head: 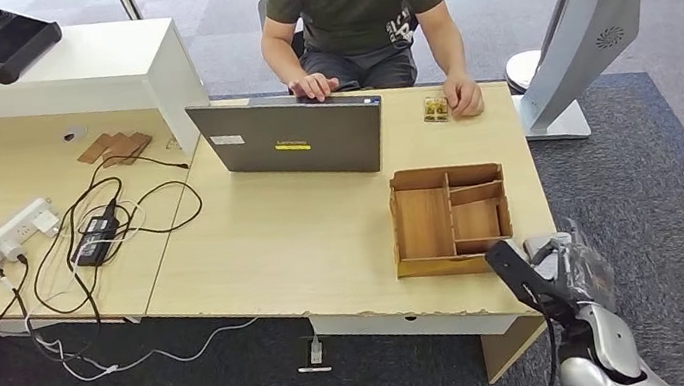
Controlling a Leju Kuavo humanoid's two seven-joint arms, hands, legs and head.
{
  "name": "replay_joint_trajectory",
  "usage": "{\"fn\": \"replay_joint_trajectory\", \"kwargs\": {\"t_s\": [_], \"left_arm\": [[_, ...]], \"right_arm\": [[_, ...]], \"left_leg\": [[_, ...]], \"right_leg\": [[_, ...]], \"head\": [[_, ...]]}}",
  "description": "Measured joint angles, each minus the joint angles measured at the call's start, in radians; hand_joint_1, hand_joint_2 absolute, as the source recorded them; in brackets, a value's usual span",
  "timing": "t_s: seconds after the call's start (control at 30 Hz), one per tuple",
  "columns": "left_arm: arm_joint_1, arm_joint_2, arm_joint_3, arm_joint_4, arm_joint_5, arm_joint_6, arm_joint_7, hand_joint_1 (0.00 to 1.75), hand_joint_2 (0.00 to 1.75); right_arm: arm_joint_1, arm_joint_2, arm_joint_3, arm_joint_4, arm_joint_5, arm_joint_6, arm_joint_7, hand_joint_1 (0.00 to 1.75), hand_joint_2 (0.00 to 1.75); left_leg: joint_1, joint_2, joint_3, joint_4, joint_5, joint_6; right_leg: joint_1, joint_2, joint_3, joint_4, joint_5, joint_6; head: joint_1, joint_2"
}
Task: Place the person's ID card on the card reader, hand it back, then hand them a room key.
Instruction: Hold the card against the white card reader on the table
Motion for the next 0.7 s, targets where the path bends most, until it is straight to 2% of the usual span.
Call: {"fn": "replay_joint_trajectory", "kwargs": {"t_s": [0.07,0.23,0.37,0.43,0.7], "left_arm": [[0.001,0.000,0.000,0.000,0.003,0.000,-0.004,0.00,1.75],[0.006,0.000,-0.001,0.000,0.008,0.000,-0.013,0.00,1.75],[0.004,0.000,-0.003,0.000,0.005,0.000,-0.016,0.00,1.75],[0.001,0.000,-0.006,0.000,-0.001,0.000,-0.015,0.00,1.75],[-0.026,-0.007,-0.027,-0.010,-0.032,0.000,0.012,0.00,1.75]], "right_arm": [[0.006,-0.003,-0.007,-0.038,-0.035,-0.033,-0.044,1.75,1.75],[0.026,-0.004,-0.037,-0.154,-0.295,-0.139,-0.275,1.75,1.75],[0.032,-0.006,-0.051,-0.235,-0.400,-0.143,-0.357,1.75,1.75],[0.031,-0.007,-0.051,-0.269,-0.397,-0.136,-0.362,1.75,1.75],[-0.039,0.014,-0.013,-0.336,-0.253,-0.035,-0.243,1.75,1.75]], "left_leg": [[0.000,0.000,0.000,0.000,0.000,0.000],[0.000,0.000,0.000,0.000,0.000,0.000],[0.000,0.000,0.000,0.000,0.000,0.000],[0.000,0.000,0.000,0.000,0.000,0.000],[0.000,0.000,0.000,0.000,0.001,0.000]], "right_leg": [[0.000,0.000,0.000,0.000,0.000,0.000],[0.000,0.000,0.000,0.000,0.000,0.000],[0.000,0.000,0.000,0.000,0.000,0.000],[0.000,0.000,0.000,0.000,0.000,0.000],[0.000,0.000,0.000,0.001,0.000,0.000]], "head": [[0.000,0.000],[0.000,0.000],[0.000,0.000],[0.000,0.000],[0.000,0.000]]}}
